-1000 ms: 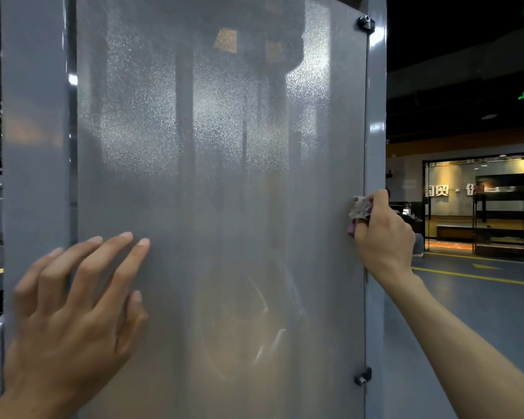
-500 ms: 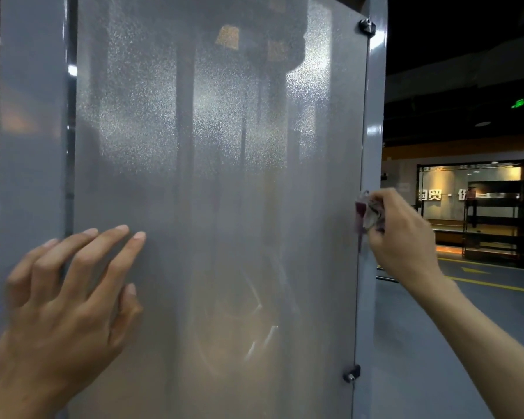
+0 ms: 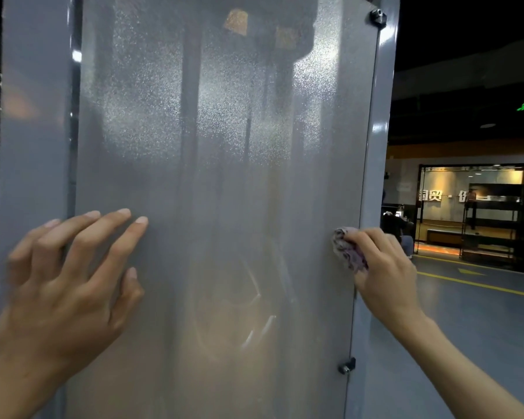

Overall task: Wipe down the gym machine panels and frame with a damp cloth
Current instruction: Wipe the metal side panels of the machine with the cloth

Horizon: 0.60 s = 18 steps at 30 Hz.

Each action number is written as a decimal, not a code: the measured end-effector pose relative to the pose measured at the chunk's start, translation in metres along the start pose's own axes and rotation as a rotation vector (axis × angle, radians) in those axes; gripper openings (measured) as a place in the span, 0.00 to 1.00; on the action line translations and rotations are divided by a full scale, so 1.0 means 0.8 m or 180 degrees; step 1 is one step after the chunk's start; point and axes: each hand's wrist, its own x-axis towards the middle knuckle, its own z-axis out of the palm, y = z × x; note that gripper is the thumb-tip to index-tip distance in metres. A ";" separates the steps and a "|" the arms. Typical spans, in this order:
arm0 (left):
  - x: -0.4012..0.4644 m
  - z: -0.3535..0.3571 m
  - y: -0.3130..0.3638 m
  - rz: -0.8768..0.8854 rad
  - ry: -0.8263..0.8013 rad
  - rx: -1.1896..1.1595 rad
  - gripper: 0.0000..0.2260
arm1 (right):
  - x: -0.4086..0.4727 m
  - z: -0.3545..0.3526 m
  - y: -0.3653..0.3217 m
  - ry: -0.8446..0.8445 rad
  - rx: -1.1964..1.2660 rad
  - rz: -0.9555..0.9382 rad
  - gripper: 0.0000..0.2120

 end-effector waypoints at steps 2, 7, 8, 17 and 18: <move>-0.001 0.001 -0.001 -0.0006 0.0010 0.0001 0.23 | -0.012 -0.001 -0.004 0.0009 0.0520 0.0177 0.22; -0.002 0.003 -0.002 -0.0064 0.0013 -0.0108 0.23 | -0.004 -0.003 -0.016 0.0136 0.1335 0.0707 0.21; -0.002 0.003 -0.003 -0.0067 0.0010 -0.0133 0.23 | 0.005 -0.002 -0.016 0.0176 0.1346 0.0727 0.20; -0.004 0.006 -0.005 -0.0073 -0.0025 -0.0215 0.23 | 0.050 -0.006 0.001 0.0202 0.0983 0.0642 0.19; -0.003 0.005 -0.005 -0.0066 -0.0014 -0.0185 0.23 | 0.032 -0.005 -0.001 0.0089 0.0996 0.0580 0.19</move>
